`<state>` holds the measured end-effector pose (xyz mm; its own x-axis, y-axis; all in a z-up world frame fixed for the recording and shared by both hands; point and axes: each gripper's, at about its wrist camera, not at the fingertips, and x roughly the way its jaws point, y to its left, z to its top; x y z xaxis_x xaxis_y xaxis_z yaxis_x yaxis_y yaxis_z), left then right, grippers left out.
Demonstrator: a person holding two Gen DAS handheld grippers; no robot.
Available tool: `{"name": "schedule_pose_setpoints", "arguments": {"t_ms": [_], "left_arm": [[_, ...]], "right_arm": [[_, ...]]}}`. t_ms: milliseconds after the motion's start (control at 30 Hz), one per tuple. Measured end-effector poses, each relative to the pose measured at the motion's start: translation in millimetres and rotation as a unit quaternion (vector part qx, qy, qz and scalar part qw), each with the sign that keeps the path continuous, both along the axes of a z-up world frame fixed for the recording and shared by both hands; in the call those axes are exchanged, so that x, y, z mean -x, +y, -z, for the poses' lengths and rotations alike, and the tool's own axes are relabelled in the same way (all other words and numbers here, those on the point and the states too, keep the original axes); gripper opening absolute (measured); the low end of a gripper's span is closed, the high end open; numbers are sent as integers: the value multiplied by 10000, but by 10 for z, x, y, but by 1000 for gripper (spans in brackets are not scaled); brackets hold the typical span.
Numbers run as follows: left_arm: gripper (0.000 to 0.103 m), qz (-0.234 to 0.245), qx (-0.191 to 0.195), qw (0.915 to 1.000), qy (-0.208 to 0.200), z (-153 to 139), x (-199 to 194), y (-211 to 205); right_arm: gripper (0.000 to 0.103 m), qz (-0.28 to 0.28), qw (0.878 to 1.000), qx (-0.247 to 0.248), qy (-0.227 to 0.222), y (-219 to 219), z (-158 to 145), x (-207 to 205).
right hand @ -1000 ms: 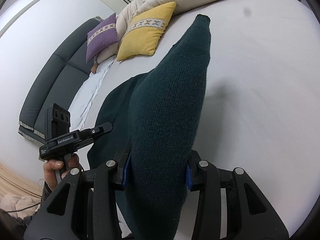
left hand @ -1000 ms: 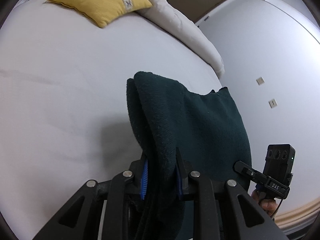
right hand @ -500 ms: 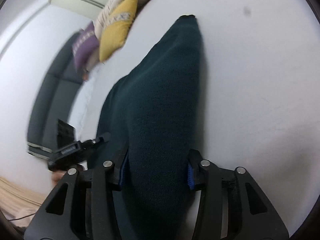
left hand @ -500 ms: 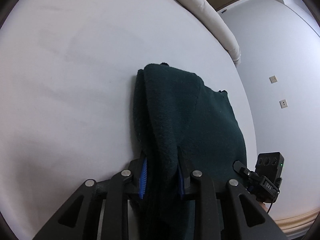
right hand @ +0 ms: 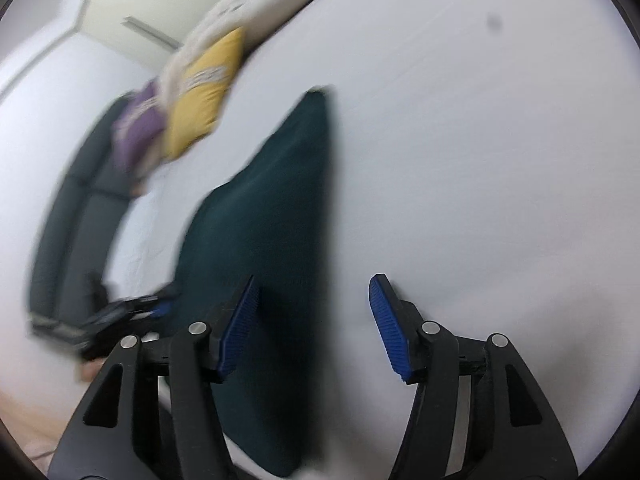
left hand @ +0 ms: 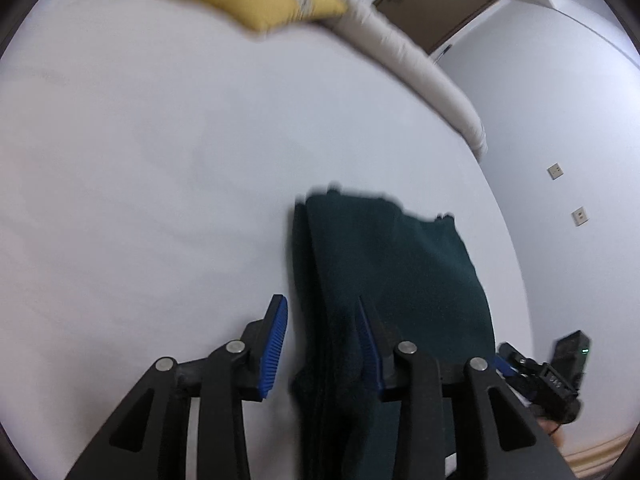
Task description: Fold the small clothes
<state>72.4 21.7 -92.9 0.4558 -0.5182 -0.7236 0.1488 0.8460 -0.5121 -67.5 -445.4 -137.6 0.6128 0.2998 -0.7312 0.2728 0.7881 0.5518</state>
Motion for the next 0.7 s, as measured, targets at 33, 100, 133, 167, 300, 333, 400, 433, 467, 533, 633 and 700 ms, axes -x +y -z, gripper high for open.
{"name": "schedule_pose_setpoints", "arguments": {"t_ms": [33,100,133,167,300,333,400,433,467,533,633,700], "left_arm": [[38,-8,-125,9997,-193,-103,54,14],[52,-26,-469,9964,-700,-361,238,-35],[57,-71,-658,9932,-956,-472,339,-62],[67,-127,-845,9884,-1254,-593,462,-99],[99,-455,-1405,9599,-2382,-989,974,-208],[102,-528,-1474,9535,-2577,-1046,1058,-227],[103,-685,-1663,9343,-3079,-1212,1270,-256],[103,-730,-1741,9272,-3235,-1267,1353,-268],[103,-783,-1841,9203,-3362,-1312,1426,-286],[103,-887,-2034,9083,-3547,-1380,1528,-350],[103,-1083,-2447,8882,-3735,-1460,1672,-388],[103,-1166,-2687,8728,-3904,-1533,1733,-425]], "right_arm": [[57,101,9998,143,4,-30,-67,66],[57,184,9987,456,-100,-26,-236,195],[57,155,9976,645,-199,26,-347,258],[57,124,9959,837,-309,107,-468,287],[60,6,9847,1537,-818,507,-1027,262],[67,-15,9809,1689,-960,594,-1162,317],[77,-16,9721,1978,-1257,752,-1402,403],[82,-20,9662,2148,-1426,844,-1517,468],[83,-35,9600,2329,-1555,937,-1622,528],[87,-57,9536,2504,-1671,1061,-1770,606],[93,2,9491,2602,-1773,1197,-1929,725],[99,121,9454,2643,-1903,1263,-2030,867]]}}
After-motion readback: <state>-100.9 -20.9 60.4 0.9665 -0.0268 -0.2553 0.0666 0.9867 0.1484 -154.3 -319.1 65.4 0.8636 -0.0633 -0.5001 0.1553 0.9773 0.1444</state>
